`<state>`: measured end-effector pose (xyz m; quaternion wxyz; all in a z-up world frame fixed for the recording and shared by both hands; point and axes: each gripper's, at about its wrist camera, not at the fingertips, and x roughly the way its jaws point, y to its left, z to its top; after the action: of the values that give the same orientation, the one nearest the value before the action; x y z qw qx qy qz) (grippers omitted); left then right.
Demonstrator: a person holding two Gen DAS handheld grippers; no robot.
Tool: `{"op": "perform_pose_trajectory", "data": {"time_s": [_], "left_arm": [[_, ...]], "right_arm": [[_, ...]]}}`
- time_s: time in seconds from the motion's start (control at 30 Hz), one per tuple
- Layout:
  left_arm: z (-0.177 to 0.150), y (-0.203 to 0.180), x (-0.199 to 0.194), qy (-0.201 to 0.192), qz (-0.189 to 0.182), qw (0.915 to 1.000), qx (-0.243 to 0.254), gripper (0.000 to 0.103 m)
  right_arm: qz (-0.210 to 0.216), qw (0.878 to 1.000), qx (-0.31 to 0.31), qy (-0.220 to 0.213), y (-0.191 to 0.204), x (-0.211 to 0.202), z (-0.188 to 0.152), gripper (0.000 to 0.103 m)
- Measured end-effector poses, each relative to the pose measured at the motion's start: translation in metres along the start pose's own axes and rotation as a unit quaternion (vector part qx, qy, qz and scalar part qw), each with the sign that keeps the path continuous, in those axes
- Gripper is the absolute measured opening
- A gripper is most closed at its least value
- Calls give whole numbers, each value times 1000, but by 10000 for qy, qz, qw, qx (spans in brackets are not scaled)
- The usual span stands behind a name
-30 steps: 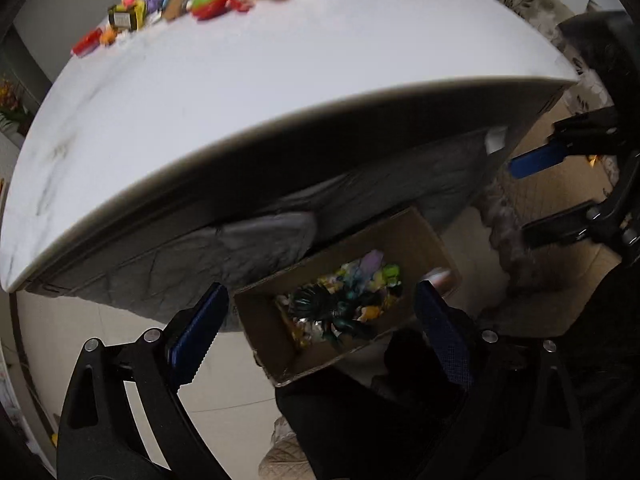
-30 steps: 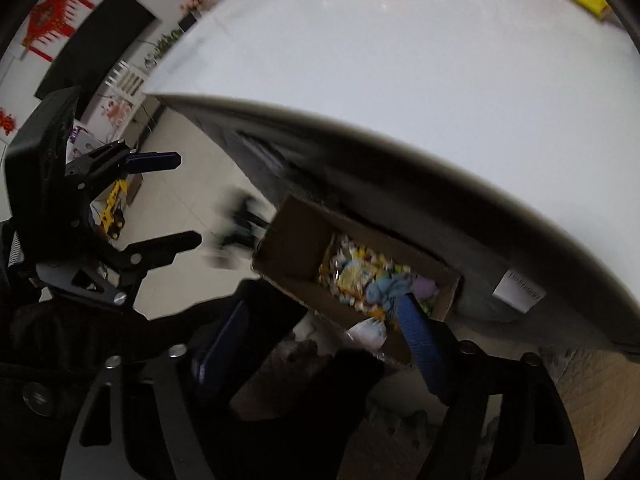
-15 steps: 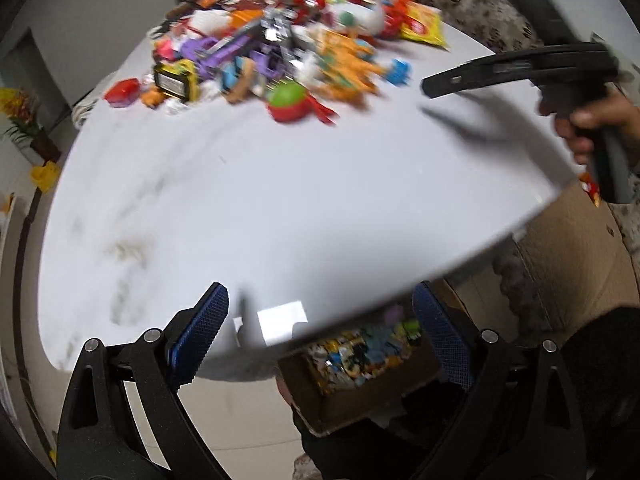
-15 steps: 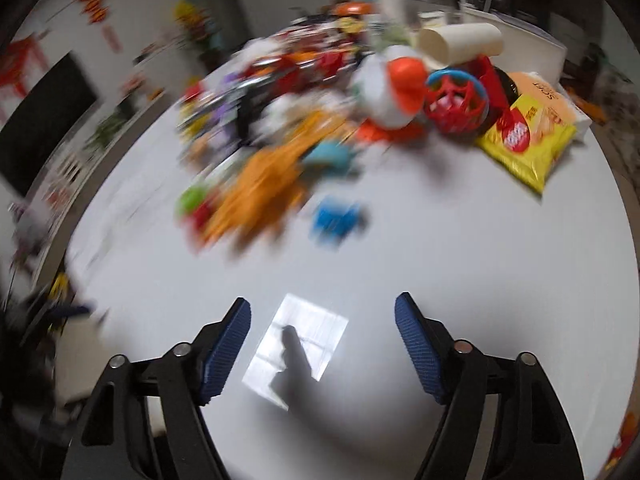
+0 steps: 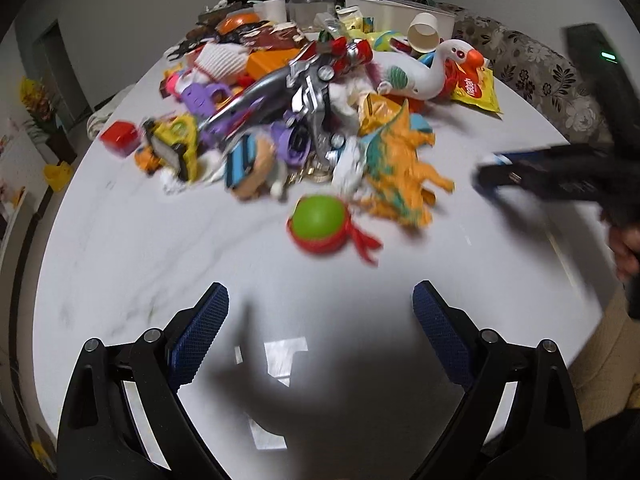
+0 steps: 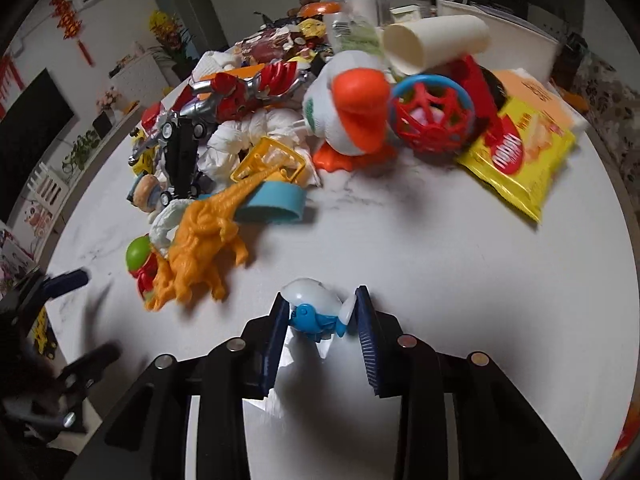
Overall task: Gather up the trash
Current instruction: 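Grasp the green ball toy with the left tool while the right tool grasps the blue-white toy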
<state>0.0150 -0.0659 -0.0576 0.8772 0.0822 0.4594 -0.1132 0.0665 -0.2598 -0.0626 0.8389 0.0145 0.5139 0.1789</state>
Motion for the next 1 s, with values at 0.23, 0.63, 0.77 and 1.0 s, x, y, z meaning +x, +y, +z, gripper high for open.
{"op": "perform_pose_trajectory", "data": {"time_s": [0.23,0.63,0.77,1.0], "left_arm": [[28,-8,35,-163,70,9998,-46,61],[-11,-13,-40,-143,-515,9985,-89,39],[-45,-27,-85,-114,-727,9972,163,39],[-110,-46,-98,438,-836,9938,590,55]], "right_arm": [[96,9997,240,-4,-4,-47,-42,34],[500,9987,73,112,26,-81,-88,34],[832,9954,-315,343,50,-89,-106,34],[1113,9831,-924,1118,82,-71,-159,38]]}}
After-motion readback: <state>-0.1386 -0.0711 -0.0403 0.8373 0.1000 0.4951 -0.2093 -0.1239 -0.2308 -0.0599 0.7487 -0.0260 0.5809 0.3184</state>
